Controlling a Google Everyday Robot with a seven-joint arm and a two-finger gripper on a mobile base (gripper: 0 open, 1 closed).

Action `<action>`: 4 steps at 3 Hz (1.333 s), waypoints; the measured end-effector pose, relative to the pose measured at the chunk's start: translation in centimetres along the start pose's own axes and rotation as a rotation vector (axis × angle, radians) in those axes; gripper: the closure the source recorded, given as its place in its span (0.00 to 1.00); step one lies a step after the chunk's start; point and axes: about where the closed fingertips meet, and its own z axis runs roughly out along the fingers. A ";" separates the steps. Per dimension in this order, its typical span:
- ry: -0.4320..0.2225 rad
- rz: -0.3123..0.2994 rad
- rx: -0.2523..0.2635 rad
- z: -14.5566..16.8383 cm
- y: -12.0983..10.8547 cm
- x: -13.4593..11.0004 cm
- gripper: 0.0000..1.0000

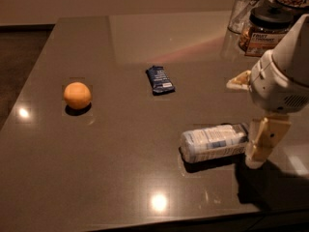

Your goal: Move blue plastic bottle near rxbar blueberry

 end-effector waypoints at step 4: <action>0.059 -0.085 -0.159 5.5 0.2 -0.7 0.64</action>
Offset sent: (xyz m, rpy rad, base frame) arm -0.0093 0.0258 -0.0670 -0.0454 0.1414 0.1215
